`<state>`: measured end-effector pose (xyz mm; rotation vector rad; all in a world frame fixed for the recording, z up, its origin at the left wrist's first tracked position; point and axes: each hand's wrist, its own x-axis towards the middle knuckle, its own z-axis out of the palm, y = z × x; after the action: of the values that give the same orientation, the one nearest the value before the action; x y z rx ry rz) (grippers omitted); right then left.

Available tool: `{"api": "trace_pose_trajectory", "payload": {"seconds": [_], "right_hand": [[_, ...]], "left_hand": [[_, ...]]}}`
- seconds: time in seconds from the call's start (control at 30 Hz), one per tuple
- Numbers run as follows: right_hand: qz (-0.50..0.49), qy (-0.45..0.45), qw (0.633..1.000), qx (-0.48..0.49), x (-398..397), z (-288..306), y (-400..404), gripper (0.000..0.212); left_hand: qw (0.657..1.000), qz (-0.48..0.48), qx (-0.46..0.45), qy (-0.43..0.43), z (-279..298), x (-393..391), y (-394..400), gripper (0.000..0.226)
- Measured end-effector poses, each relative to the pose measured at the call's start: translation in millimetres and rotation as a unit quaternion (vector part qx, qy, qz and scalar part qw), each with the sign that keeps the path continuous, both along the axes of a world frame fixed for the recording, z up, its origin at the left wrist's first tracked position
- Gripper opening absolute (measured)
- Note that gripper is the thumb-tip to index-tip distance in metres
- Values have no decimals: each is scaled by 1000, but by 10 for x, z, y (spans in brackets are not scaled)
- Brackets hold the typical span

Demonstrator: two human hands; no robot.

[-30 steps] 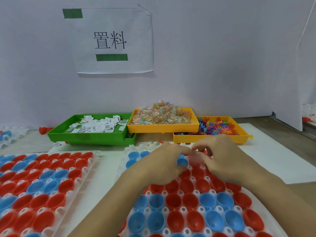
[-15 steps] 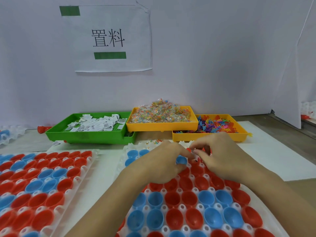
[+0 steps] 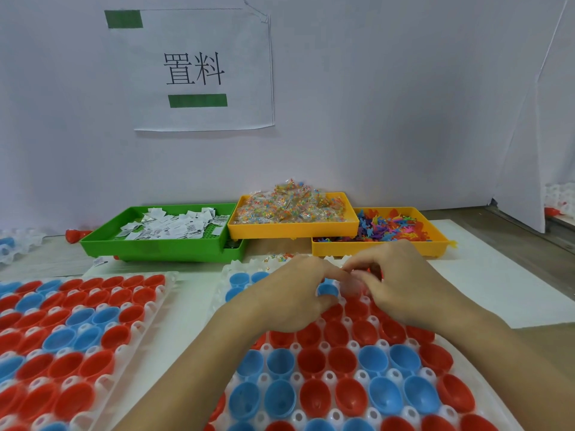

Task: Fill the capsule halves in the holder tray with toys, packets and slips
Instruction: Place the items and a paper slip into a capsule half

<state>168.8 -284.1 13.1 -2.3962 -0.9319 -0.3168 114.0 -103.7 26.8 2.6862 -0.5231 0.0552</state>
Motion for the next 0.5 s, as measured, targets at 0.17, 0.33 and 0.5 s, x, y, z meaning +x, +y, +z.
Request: {"api": "trace_pose_trajectory", "payload": {"seconds": [0.17,0.33,0.5], "right_hand": [[-8,-8,999,-36,-1,-23,19,26],[-7,-11,999,-31,1,-17,10,24],[-2,-10,1000,-25,-4,-18,13,21]], "left_hand": [[1000,7,3,5,-7,4,12,38],[999,25,-16,-20,20,0,47,37],[996,59,-31,-51,71,-4,71,23]]}}
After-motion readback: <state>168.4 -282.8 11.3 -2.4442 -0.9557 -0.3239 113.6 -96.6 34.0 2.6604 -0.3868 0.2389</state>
